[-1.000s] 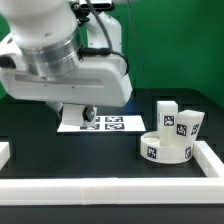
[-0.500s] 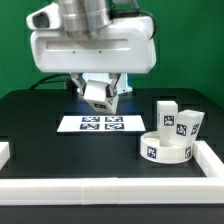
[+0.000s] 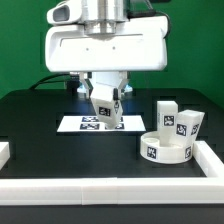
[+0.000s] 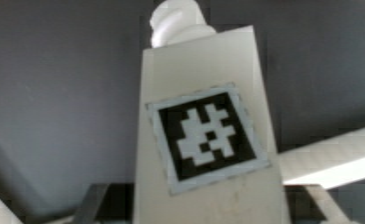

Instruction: Assemble stool

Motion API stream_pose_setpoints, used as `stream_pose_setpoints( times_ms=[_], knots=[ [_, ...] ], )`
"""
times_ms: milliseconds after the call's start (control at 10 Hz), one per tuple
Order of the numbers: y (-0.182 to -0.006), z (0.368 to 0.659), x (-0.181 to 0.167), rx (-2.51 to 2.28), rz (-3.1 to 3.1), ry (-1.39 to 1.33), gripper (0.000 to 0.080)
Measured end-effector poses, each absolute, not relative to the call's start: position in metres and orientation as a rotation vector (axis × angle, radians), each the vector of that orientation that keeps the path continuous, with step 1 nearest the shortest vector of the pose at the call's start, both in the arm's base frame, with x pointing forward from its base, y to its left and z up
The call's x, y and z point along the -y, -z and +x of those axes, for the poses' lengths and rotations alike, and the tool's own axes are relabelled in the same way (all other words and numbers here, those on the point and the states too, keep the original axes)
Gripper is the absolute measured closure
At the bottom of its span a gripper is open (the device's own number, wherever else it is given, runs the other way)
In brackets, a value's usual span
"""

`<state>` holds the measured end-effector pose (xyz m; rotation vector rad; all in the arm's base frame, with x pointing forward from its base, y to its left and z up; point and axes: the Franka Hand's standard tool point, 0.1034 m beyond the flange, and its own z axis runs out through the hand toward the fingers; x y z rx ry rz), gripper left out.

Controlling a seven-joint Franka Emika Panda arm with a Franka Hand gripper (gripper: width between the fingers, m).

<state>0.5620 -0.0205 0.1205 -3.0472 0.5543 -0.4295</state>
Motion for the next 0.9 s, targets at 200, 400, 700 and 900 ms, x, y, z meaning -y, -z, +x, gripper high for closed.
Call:
stream_pose_setpoints(
  times_ms=[200,400,700,900],
  knots=[
    [-0.124,0.561,0.003,-0.538,-3.019,0.647,0.0472],
    [-0.127,0.547,-0.013,-0.6,-2.944,0.861,0.0472],
    [-0.114,0.54,-0.019,-0.603,-2.955,0.842,0.0472],
    [-0.116,0.539,-0.02,-0.602,-2.95,0.861,0.0472]
  ],
)
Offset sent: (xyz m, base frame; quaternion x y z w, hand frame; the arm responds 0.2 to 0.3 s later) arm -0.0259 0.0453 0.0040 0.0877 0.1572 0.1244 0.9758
